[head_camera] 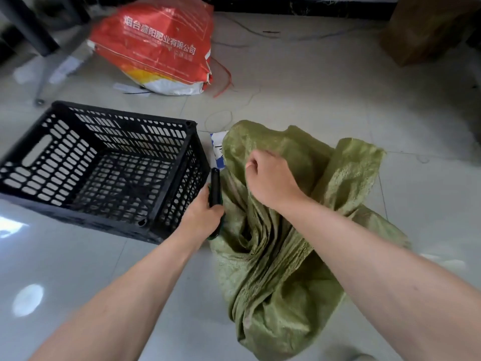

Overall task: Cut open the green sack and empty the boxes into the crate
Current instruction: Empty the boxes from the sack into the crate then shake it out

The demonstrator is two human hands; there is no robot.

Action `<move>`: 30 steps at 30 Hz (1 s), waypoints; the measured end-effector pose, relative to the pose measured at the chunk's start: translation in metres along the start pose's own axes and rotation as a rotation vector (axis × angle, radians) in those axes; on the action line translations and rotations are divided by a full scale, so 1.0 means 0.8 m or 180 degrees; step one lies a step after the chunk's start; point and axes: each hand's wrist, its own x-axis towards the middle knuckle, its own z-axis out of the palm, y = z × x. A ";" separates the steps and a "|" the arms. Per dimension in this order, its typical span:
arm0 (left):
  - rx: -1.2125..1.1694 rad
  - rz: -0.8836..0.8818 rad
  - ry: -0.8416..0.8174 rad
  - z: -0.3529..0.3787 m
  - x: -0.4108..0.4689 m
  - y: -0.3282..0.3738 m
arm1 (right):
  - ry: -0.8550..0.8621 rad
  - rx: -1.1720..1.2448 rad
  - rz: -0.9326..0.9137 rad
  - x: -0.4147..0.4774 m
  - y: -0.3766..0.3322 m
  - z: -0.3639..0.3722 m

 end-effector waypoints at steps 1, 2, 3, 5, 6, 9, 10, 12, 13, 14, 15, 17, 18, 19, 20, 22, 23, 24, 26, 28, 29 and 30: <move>0.0235 -0.0029 0.0108 -0.005 0.002 -0.010 | -0.0212 0.0132 0.0171 0.000 -0.011 0.011; 0.0469 -0.0118 0.0170 -0.008 0.005 -0.020 | -0.0403 0.0160 0.0281 0.000 -0.019 0.021; 0.0677 -0.0235 0.0207 -0.011 0.010 -0.030 | -0.0598 0.0034 0.0299 -0.001 -0.025 0.033; 0.1003 -0.0413 0.0182 -0.014 0.020 -0.051 | -0.1002 -0.0456 0.0254 -0.006 -0.028 0.059; 0.1123 -0.0462 0.0133 -0.014 0.026 -0.062 | -0.1218 -0.0790 0.0280 -0.009 -0.023 0.072; 0.1517 -0.0563 0.0070 -0.010 0.043 -0.088 | -0.1695 -0.1794 0.0592 -0.016 0.007 0.100; 0.1673 -0.0605 0.0071 -0.009 0.049 -0.095 | -0.1758 -0.2029 0.0650 -0.018 0.015 0.104; 0.1937 -0.0686 0.0043 -0.004 0.061 -0.105 | -0.1791 -0.2283 0.0676 -0.016 0.027 0.109; 0.2053 -0.0727 0.0015 -0.002 0.065 -0.109 | -0.1804 -0.2331 0.0695 -0.013 0.030 0.110; 0.2139 -0.0755 0.0006 0.001 0.069 -0.113 | -0.1819 -0.2371 0.0734 -0.009 0.033 0.109; 0.2195 -0.0750 0.0026 0.003 0.072 -0.117 | -0.1819 -0.2416 0.0788 -0.005 0.036 0.105; 0.2001 -0.0779 0.0083 0.007 0.080 -0.128 | -0.1824 -0.2509 0.0923 0.004 0.046 0.095; 0.1885 -0.0787 0.0094 0.009 0.084 -0.135 | -0.1819 -0.2537 0.1007 0.008 0.053 0.087; 0.1811 -0.0790 0.0101 0.011 0.088 -0.141 | -0.1806 -0.2567 0.1091 0.011 0.062 0.079; 0.1742 -0.0825 0.0100 0.012 0.090 -0.146 | -0.1784 -0.2601 0.1167 0.013 0.071 0.070; 0.1592 -0.0916 0.0095 0.017 0.095 -0.154 | -0.1746 -0.2695 0.1280 0.015 0.088 0.053; 0.1553 -0.0929 0.0103 0.021 0.096 -0.158 | -0.1733 -0.2725 0.1321 0.016 0.095 0.045; 0.1549 -0.0928 0.0100 0.025 0.098 -0.161 | -0.1728 -0.2734 0.1351 0.017 0.100 0.038; 0.1631 -0.0959 0.0080 0.033 0.103 -0.169 | -0.1659 -0.2711 0.1342 0.018 0.105 0.031; 0.1747 -0.0986 0.0076 0.040 0.108 -0.175 | -0.1412 -0.2691 0.1186 0.019 0.101 0.033; 0.1822 -0.0962 0.0092 0.042 0.109 -0.176 | -0.1251 -0.2676 0.1062 0.018 0.096 0.037; 0.1878 -0.0931 0.0111 0.043 0.111 -0.176 | -0.1097 -0.2652 0.0917 0.017 0.089 0.043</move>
